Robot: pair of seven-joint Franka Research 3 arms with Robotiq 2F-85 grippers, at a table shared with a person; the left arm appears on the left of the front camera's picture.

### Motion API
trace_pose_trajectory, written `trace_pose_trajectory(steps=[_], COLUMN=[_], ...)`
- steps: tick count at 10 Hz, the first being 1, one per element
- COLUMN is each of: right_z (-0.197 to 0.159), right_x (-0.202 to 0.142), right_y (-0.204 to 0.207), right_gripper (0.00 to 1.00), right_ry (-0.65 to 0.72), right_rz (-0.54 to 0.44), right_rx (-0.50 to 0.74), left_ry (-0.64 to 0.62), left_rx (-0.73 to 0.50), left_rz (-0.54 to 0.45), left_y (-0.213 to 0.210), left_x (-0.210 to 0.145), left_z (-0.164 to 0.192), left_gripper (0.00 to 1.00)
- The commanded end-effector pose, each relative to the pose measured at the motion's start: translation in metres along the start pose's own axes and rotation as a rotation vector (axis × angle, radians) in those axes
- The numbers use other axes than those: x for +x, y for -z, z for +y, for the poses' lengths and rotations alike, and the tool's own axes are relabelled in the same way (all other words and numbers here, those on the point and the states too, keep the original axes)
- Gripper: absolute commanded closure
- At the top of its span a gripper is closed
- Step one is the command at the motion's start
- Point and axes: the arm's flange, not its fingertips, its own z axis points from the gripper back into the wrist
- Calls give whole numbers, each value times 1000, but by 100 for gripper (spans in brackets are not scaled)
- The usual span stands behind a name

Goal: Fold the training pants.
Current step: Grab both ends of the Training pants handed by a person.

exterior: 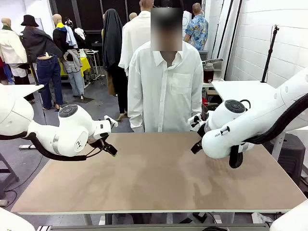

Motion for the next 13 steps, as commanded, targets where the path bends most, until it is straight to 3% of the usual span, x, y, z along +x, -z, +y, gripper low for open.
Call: trace_pose_trajectory(steps=[1, 13], right_z=[0, 0], right_x=[0, 0], right_y=[-1, -1], right_gripper=[0, 0], right_ry=[0, 0], right_rz=[-2, -2], right_rx=[-1, -1], left_ry=[0, 0], left_rx=[0, 0], left_rz=[0, 0], left_y=[0, 0], left_x=[0, 0], left_z=[0, 0], left_gripper=[0, 0])
